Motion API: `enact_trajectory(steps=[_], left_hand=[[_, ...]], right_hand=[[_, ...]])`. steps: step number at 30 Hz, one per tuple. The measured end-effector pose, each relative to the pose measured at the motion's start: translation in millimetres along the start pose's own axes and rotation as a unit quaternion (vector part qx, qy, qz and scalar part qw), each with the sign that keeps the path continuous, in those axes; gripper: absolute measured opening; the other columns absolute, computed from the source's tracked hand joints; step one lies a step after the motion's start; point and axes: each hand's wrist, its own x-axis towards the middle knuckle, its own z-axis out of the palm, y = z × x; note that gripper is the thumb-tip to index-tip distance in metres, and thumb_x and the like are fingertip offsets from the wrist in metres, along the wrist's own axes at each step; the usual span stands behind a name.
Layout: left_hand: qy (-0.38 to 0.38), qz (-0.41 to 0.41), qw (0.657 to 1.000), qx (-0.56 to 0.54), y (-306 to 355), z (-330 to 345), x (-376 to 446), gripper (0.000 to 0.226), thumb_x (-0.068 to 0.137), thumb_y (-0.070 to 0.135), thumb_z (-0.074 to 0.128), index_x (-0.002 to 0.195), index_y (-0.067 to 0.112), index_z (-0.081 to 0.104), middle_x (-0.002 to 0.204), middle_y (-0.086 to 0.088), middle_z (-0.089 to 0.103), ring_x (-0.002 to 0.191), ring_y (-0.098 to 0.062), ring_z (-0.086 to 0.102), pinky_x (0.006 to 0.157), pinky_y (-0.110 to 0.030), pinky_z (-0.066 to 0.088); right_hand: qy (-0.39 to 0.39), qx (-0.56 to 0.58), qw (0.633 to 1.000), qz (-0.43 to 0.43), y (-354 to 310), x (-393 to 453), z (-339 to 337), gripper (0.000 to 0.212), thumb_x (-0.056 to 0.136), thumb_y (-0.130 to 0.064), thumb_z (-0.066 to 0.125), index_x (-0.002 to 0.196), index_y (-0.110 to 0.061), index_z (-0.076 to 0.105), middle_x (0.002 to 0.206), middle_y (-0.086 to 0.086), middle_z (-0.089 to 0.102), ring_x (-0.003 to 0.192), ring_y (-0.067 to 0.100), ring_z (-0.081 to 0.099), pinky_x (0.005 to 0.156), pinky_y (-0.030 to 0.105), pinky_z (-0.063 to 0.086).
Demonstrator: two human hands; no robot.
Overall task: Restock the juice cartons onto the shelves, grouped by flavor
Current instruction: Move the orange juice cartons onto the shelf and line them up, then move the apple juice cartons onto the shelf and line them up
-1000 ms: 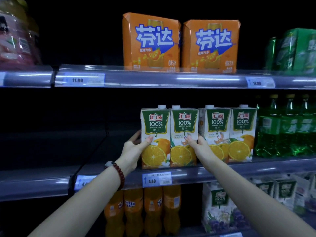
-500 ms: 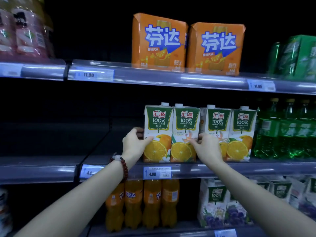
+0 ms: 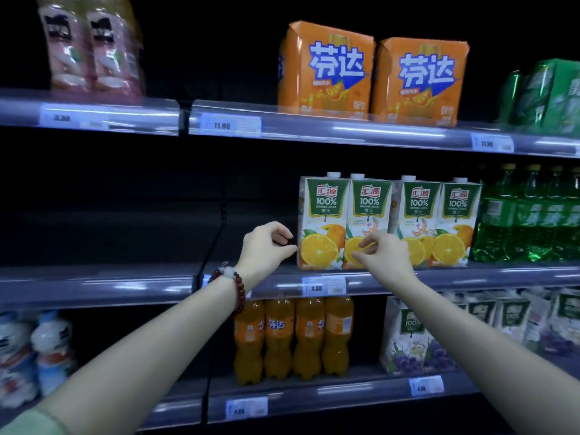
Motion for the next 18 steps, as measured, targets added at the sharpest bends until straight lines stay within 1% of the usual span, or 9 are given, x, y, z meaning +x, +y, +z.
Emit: enact_trajectory(steps=[3,7,10,11,12,14,16,17,18], left_hand=[[-0.011,-0.003,1.0,0.006,-6.8,-25.0,-10.6,0.011,0.077,0.017,0.075,0.084,0.023,0.068,0.08,0.01,0.065,0.075,-0.003,0.06,0.064,-0.011,0.043],[-0.011,-0.015,0.999,0.029,-23.4,-71.7,-26.6,0.009,0.079,0.017,0.072,0.083,0.024,0.068,0.082,0.007,0.067,0.076,-0.004,0.061,0.06,-0.009,0.043],[0.006,-0.032,0.998,0.051,-40.1,-114.2,-42.0,0.01,0.078,0.016,0.072,0.082,0.024,0.068,0.082,0.005,0.068,0.074,-0.007,0.061,0.062,-0.014,0.047],[0.016,-0.042,0.997,0.057,-47.4,-129.1,-48.1,0.01,0.078,0.015,0.072,0.081,0.023,0.069,0.08,0.005,0.068,0.072,-0.007,0.06,0.063,-0.016,0.047],[0.028,-0.052,0.996,0.064,-55.5,-144.1,-54.7,0.01,0.077,0.014,0.072,0.081,0.023,0.069,0.078,0.005,0.068,0.07,-0.005,0.059,0.063,-0.016,0.045],[0.048,-0.07,0.993,0.082,-72.8,-175.1,-70.0,0.01,0.076,0.014,0.072,0.078,0.023,0.069,0.072,0.009,0.067,0.066,-0.001,0.057,0.057,-0.007,0.04],[0.067,-0.085,0.99,0.092,-89.6,-205.4,-86.9,0.008,0.075,0.015,0.072,0.076,0.022,0.069,0.066,0.014,0.065,0.064,0.003,0.056,0.055,-0.003,0.038],[0.078,-0.091,0.988,0.097,-97.4,-220.3,-95.3,0.007,0.075,0.015,0.073,0.074,0.021,0.069,0.063,0.014,0.064,0.06,0.006,0.055,0.054,-0.003,0.038],[0.089,-0.097,0.986,0.101,-104.4,-234.5,-103.5,0.006,0.075,0.017,0.074,0.073,0.02,0.07,0.061,0.014,0.064,0.056,0.008,0.054,0.053,-0.004,0.038]], right_hand=[[-0.025,-0.016,0.999,-0.011,-29.5,-12.0,15.2,0.015,0.08,-0.021,0.075,0.089,-0.013,0.067,0.072,0.001,0.065,0.081,0.021,0.067,0.069,0.027,0.046],[-0.054,-0.015,0.998,-0.035,-73.0,-26.9,44.2,0.01,0.079,-0.014,0.074,0.087,-0.014,0.068,0.073,0.003,0.067,0.077,0.021,0.064,0.059,0.023,0.04],[-0.085,0.003,0.994,-0.063,-108.9,-38.1,70.7,0.011,0.079,-0.012,0.074,0.089,-0.011,0.07,0.075,0.001,0.064,0.08,0.019,0.063,0.068,0.023,0.043],[-0.096,0.008,0.993,-0.072,-121.9,-42.4,80.7,0.01,0.078,-0.011,0.074,0.088,-0.011,0.07,0.074,0.0,0.064,0.081,0.019,0.064,0.07,0.024,0.044],[-0.106,0.012,0.991,-0.08,-135.1,-47.3,91.0,0.008,0.078,-0.011,0.073,0.085,-0.012,0.07,0.073,0.0,0.064,0.082,0.019,0.063,0.071,0.024,0.045],[-0.128,0.027,0.987,-0.09,-162.3,-58.3,113.3,0.007,0.076,-0.01,0.071,0.079,-0.016,0.069,0.069,-0.002,0.064,0.078,0.017,0.061,0.066,0.021,0.044],[-0.156,0.047,0.981,-0.1,-189.8,-71.0,136.7,0.011,0.076,-0.007,0.068,0.075,-0.018,0.067,0.065,-0.005,0.063,0.073,0.016,0.06,0.057,0.013,0.04],[-0.172,0.055,0.978,-0.106,-204.0,-77.6,148.8,0.012,0.076,-0.007,0.068,0.076,-0.018,0.067,0.067,-0.004,0.063,0.074,0.016,0.061,0.058,0.013,0.041],[-0.185,0.063,0.974,-0.11,-218.0,-84.4,160.6,0.012,0.076,-0.006,0.068,0.078,-0.018,0.068,0.07,-0.002,0.065,0.077,0.018,0.063,0.062,0.017,0.043]])
